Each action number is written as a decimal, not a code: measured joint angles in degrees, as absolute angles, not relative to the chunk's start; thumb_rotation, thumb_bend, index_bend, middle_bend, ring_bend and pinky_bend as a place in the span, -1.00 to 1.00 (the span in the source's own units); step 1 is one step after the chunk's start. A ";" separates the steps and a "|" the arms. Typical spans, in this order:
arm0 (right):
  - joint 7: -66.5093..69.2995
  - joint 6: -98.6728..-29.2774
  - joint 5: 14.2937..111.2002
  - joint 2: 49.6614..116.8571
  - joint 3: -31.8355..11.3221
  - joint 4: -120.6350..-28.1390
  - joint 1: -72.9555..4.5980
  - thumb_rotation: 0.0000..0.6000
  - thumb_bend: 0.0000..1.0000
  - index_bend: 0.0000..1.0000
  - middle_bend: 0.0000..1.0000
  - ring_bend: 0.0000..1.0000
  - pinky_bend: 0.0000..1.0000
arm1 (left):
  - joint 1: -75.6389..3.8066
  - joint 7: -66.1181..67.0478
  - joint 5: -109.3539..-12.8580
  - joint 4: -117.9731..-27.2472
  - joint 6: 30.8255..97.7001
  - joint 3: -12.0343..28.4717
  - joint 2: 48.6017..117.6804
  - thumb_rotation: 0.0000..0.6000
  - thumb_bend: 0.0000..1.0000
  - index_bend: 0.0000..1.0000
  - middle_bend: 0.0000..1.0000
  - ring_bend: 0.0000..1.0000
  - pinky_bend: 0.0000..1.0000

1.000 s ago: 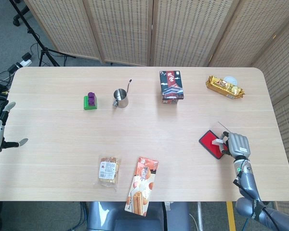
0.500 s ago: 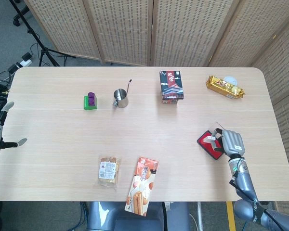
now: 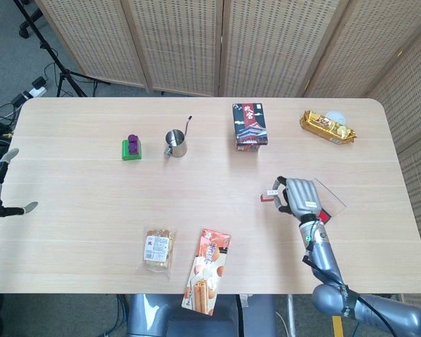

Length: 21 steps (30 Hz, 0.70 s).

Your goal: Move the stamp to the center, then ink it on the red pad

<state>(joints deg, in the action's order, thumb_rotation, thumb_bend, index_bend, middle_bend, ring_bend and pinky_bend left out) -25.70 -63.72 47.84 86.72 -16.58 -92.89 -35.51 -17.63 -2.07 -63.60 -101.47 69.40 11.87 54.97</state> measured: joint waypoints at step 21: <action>-31.84 -62.92 43.46 98.84 -14.94 -81.90 -41.32 1.00 0.09 0.15 0.83 0.93 1.00 | -17.82 -2.78 -63.04 -100.94 68.37 12.00 54.62 1.00 -1.00 -1.00 -1.00 -1.00 -1.00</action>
